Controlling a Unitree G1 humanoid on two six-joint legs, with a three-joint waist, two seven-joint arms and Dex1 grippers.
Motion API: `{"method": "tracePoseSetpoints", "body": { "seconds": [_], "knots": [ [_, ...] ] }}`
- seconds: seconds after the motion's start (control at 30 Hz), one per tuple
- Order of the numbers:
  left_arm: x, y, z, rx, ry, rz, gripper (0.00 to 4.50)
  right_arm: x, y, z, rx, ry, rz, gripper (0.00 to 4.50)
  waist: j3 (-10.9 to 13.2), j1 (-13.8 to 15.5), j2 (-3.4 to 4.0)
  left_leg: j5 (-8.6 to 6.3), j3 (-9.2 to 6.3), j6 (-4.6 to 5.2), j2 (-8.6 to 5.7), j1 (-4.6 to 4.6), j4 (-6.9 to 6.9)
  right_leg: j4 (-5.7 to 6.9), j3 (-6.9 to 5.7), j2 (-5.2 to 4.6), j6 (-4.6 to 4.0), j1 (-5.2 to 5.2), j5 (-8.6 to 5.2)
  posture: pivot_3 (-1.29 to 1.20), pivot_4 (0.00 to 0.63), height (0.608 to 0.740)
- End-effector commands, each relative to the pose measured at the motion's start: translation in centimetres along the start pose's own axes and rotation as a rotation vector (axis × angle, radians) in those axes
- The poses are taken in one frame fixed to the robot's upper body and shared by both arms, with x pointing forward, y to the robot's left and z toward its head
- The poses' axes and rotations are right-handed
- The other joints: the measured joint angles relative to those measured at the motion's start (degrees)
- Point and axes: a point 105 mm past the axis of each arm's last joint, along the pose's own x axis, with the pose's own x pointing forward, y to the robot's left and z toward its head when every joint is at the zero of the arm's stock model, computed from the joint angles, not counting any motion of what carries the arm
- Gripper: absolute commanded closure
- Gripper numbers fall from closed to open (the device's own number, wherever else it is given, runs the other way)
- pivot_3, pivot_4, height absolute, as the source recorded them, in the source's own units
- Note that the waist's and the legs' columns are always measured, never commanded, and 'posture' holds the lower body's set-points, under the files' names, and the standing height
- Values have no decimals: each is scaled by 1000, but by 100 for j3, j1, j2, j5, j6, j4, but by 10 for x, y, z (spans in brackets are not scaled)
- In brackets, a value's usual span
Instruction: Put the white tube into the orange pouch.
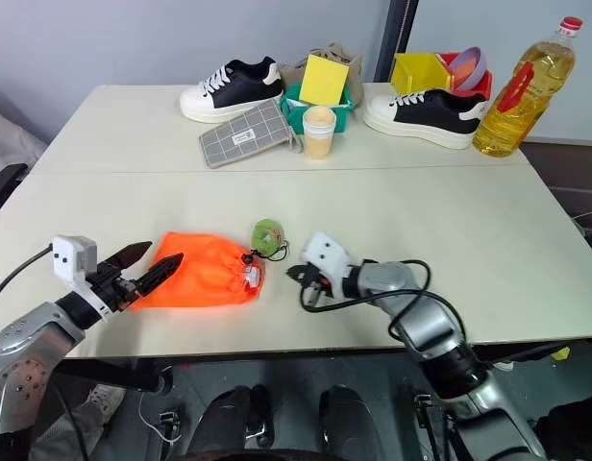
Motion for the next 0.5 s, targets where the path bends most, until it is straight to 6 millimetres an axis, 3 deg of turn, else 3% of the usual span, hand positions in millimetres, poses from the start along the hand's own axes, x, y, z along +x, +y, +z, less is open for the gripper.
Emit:
{"method": "tracePoseSetpoints", "body": {
  "seconds": [0.03, 0.27, 0.5],
  "knots": [
    [-12, 14, 10, 68, -9, 41, 0, -32, -10, 2, -27, -44, -66, 4397, 0, -1, 0, 0, -1, 0, 1, 1, -2, 0, 0, 1, 0, 0, 0, 0, 150, 740],
    [-32, 25, -1, 130, 87, 66, 0, -85, -34, -9, 79, -114, -219, 4397, 0, -15, 0, -2, -1, -1, 2, 1, -3, 0, 0, 3, 0, -3, -1, 0, 150, 740],
    [-43, 25, -18, 162, 157, 59, 0, -101, -41, -12, 125, -149, -248, 4397, 1, -8, 0, -5, -4, 0, 2, 3, -3, -6, 0, -2, -12, -14, -7, 0, 150, 740]
  ]
}}
